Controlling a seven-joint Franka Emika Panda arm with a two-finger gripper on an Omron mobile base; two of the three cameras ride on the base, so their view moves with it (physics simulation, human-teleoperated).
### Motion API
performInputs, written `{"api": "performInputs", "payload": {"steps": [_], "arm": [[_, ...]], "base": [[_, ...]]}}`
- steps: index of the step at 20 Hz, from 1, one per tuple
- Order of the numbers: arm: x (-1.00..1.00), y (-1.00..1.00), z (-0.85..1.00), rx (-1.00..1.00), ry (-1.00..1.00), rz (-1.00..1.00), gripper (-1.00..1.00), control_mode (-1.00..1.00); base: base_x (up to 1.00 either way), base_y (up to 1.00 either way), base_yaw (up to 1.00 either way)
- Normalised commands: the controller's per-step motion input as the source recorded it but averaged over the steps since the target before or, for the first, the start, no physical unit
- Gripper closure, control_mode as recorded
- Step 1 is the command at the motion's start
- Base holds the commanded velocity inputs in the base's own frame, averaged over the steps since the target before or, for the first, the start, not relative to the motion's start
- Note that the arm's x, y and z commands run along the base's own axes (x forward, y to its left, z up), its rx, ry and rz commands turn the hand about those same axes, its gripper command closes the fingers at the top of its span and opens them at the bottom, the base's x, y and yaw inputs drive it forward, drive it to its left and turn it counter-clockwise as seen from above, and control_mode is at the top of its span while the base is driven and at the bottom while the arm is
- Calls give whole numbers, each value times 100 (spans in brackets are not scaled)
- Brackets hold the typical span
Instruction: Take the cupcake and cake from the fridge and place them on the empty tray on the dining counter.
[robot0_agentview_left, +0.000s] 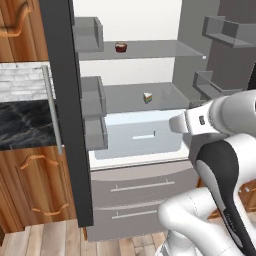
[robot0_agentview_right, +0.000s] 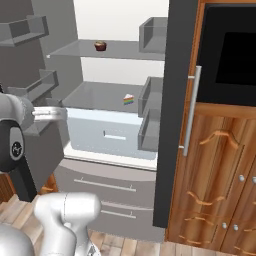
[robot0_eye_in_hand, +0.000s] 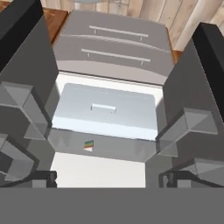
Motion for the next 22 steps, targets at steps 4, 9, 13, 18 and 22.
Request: {"api": "performInputs", "payload": {"steps": [4,9,13,18,22], "arm": [[0,-19,0,4,-4,0,-100,-100],[-1,0,0,0,0,0,-100,-100],[0,0,0,0,0,0,-100,100],[0,0,0,0,0,0,-100,100],[0,0,0,0,0,0,-100,100]], "base": [[0,0,0],[0,0,0],[11,0,0],[84,-18,-1],[100,-4,-3]]}}
